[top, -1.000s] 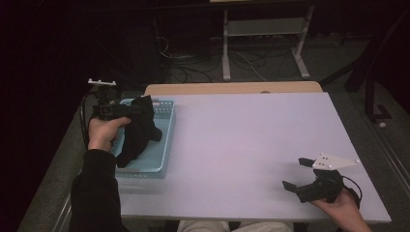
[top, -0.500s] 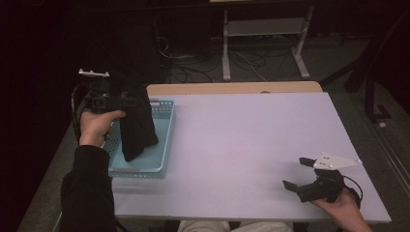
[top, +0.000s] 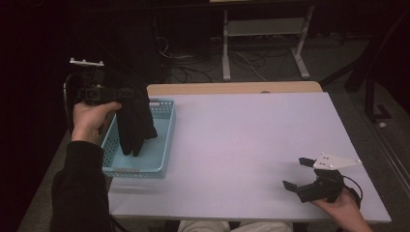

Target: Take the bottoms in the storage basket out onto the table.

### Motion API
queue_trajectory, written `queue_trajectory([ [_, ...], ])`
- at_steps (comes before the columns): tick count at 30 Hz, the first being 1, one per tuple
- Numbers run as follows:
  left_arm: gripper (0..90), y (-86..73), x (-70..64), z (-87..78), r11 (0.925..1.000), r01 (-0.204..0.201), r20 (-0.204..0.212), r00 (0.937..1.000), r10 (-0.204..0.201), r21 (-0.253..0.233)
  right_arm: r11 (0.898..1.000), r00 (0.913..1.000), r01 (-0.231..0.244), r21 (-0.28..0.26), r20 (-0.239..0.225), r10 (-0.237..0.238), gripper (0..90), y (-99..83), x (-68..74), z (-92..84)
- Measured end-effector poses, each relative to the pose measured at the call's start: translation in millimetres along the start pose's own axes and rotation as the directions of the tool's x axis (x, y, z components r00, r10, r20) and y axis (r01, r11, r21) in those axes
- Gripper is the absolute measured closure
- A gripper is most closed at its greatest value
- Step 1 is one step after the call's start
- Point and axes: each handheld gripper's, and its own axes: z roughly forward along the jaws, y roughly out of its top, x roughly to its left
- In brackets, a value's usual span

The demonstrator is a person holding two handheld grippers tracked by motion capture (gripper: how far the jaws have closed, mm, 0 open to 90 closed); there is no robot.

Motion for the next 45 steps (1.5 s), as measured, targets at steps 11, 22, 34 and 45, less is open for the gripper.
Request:
queue_trajectory([
  [11,81.2,18.8,-23.0,-8.2,0.9965,-0.080,0.030,0.9963,0.081,-0.025,1.000,1.0000,-0.002,-0.005,0.000,0.002,0.0,-0.1,-0.3,-0.7],
  [22,81.2,29.9,-40.0,-10.7,0.9914,-0.124,0.054,0.9905,0.126,-0.040,1.000,1.0000,-0.001,-0.005,-0.002,0.001,0.0,-0.1,-0.7,-0.8],
  [34,81.2,40.0,-60.8,-11.1,0.9825,-0.176,0.075,0.9808,0.180,-0.061,1.000,1.0000,-0.001,-0.004,-0.003,0.001,0.0,-0.1,-0.6,-0.8],
  [45,81.2,48.5,-86.4,-7.4,0.9674,-0.245,0.102,0.9628,0.250,-0.065,1.000,1.0000,-0.002,-0.005,-0.003,0.002,0.0,-0.1,-0.4,-1.0],
])
